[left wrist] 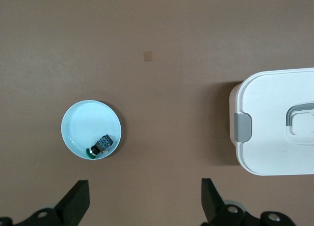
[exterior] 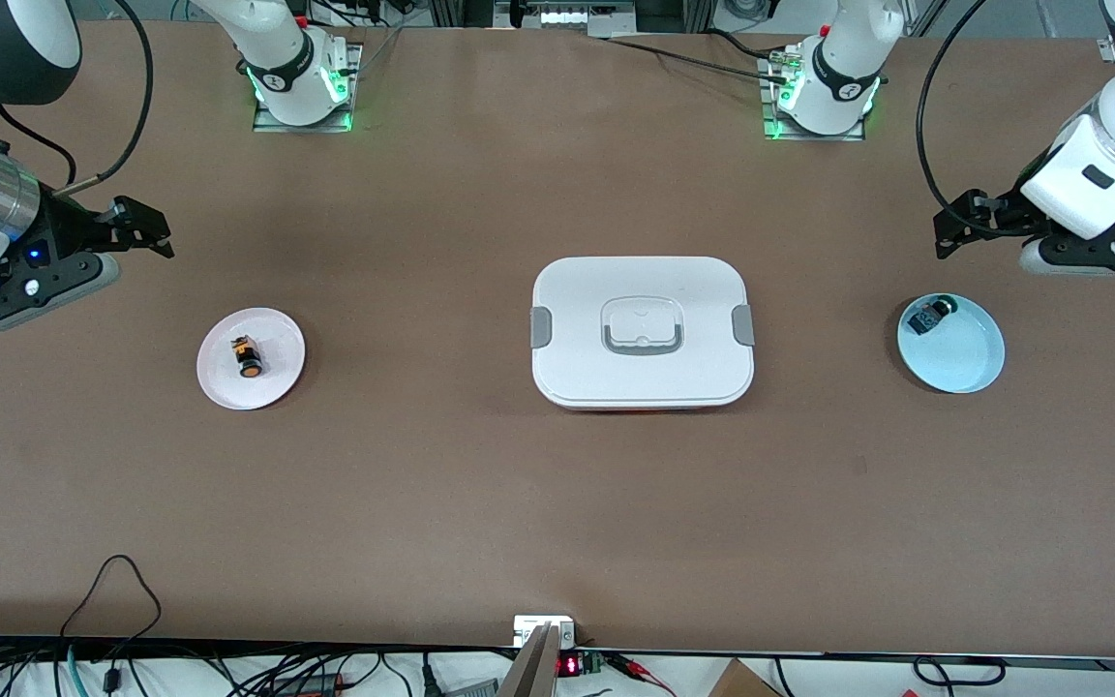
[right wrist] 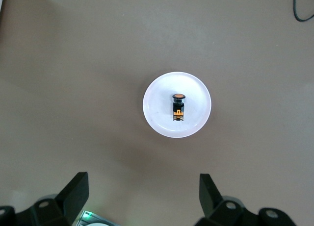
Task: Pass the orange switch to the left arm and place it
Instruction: 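Move the right gripper over the orange switch on the white plate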
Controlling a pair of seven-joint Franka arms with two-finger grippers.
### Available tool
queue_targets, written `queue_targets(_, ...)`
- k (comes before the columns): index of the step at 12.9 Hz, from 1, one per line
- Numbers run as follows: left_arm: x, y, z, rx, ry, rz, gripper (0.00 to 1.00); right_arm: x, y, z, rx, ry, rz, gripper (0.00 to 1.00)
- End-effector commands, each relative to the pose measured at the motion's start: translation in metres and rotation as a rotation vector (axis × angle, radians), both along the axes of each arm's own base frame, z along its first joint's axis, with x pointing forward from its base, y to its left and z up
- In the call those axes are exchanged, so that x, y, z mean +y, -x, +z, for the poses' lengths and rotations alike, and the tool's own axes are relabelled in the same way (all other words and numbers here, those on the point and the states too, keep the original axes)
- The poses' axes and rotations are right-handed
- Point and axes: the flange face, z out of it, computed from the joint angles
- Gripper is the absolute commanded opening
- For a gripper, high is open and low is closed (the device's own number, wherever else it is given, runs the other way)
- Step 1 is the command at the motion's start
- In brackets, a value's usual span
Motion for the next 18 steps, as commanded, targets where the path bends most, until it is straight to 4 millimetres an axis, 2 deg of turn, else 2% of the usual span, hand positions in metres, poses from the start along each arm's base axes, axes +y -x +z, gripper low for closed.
queue_targets(1,-0.002,-0.005,0.004,-0.005,-0.009,0.008,1.00,-0.001,-0.001,-0.012,0.033,-0.019,0.134,1.00)
queue_targets(3,-0.002,-0.005,0.004,-0.005,-0.009,0.008,1.00,-0.004,-0.010,-0.036,0.067,-0.040,0.276,1.00)
queue_targets(6,-0.002,-0.005,0.004,-0.005,-0.009,0.008,1.00,-0.011,-0.005,-0.082,0.080,-0.073,0.494,1.00)
queue_targets(9,-0.002,-0.005,0.004,-0.005,-0.009,0.008,1.00,-0.040,0.011,-0.140,0.044,-0.111,0.728,1.00)
queue_targets(10,-0.002,-0.005,0.004,-0.005,-0.009,0.008,1.00,-0.042,0.015,-0.157,0.032,-0.125,0.847,1.00)
queue_targets(13,-0.002,-0.005,0.005,-0.007,-0.009,0.008,1.00,-0.046,0.027,-0.208,-0.021,-0.132,1.042,1.00)
queue_targets(15,-0.002,-0.005,0.005,-0.007,-0.009,0.008,1.00,-0.046,0.036,-0.235,-0.065,-0.114,1.154,1.00)
queue_targets(18,-0.003,-0.005,0.005,-0.007,-0.009,0.006,1.00,-0.046,0.039,-0.266,-0.111,-0.093,1.315,1.00)
